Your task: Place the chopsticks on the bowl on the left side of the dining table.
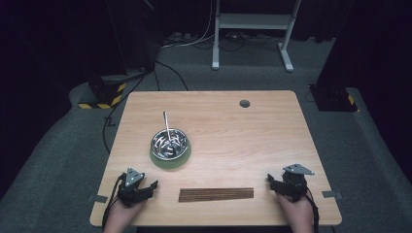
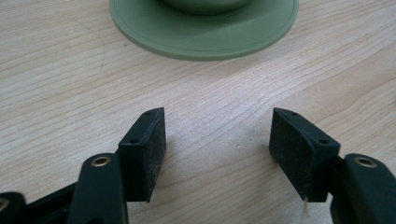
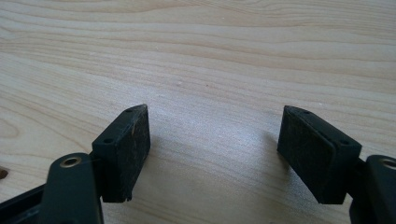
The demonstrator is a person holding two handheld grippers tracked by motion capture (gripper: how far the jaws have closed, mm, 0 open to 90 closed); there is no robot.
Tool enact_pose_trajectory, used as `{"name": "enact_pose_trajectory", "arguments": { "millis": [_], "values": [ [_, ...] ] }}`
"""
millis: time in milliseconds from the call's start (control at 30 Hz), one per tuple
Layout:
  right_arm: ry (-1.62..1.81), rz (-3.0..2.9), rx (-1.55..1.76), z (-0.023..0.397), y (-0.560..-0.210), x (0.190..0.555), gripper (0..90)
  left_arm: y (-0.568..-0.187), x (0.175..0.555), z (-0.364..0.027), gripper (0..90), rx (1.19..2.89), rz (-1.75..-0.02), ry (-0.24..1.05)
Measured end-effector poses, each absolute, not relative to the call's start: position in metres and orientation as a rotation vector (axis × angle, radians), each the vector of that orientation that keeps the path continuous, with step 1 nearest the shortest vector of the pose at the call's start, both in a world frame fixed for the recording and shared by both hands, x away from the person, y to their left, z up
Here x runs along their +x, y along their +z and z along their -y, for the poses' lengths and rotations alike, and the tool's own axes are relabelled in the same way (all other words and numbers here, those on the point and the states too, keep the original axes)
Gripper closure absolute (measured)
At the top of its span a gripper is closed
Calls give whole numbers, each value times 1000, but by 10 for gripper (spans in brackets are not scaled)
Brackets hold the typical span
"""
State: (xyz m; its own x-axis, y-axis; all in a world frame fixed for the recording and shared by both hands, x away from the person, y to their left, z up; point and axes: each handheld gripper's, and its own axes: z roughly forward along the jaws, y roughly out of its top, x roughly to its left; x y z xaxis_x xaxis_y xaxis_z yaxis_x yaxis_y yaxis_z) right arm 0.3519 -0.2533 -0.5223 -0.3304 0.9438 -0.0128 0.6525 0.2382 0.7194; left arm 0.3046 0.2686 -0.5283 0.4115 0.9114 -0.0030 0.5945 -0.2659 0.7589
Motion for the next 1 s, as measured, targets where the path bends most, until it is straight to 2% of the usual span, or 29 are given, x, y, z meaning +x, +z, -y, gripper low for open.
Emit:
{"name": "enact_pose_trajectory", "arguments": {
  "millis": [33,200,367,800,1000],
  "values": [
    [875,-2054,1449,252,-524,352,246,-528,304,-267,394,1983,-1256,573],
    [868,-2069,1458,252,-523,352,246,-527,303,-262,384,2008,-1231,550],
    [869,-2069,1459,252,-523,352,247,-525,302,-250,421,2025,-1171,539],
    [874,-2055,1459,250,-523,351,255,-512,318,-194,436,2008,-1033,465],
    [878,-2051,1460,250,-524,351,258,-515,317,-195,444,2002,-1029,435]
  ]
}}
